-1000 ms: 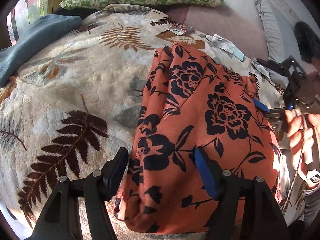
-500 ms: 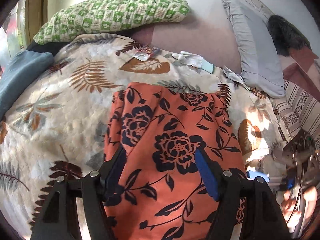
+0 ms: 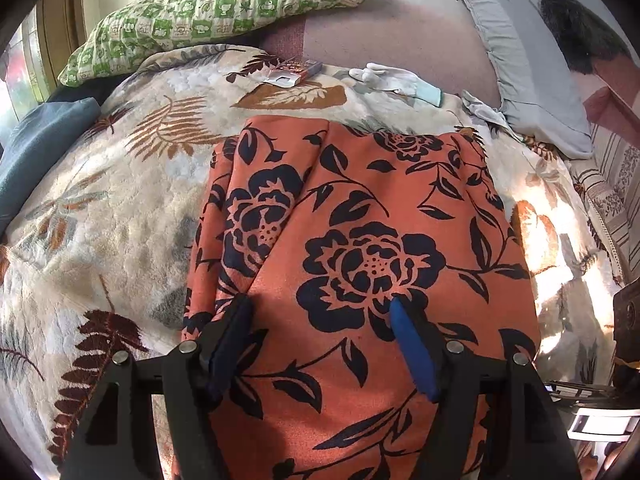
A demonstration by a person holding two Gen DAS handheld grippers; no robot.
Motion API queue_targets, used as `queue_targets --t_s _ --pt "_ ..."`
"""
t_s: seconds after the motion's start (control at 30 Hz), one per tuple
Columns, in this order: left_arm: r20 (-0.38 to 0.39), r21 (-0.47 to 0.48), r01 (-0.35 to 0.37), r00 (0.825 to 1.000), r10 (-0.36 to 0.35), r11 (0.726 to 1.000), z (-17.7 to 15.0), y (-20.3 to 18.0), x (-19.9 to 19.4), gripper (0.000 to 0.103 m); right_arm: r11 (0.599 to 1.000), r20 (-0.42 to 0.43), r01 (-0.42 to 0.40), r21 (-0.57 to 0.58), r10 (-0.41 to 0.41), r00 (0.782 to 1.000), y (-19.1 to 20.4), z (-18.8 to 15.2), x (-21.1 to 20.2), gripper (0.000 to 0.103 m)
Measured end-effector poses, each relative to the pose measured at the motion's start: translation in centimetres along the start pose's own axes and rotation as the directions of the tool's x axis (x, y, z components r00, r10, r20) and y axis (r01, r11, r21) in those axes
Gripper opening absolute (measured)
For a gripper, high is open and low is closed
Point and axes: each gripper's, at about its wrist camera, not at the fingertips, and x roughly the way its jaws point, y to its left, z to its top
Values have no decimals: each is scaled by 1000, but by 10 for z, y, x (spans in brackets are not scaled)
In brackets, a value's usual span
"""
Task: Fold small clothes
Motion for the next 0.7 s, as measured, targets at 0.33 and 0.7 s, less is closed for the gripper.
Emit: queue_targets --t_s 0.33,0.7 --pt "11 -14 23 1000 -23 1000 -1 3 -2 72 993 183 -111 46 100 978 3 48 -57 69" --pt "40 -44 75 997 -73 996 -5 12 -4 72 989 84 -78 126 68 994 -11 140 19 48"
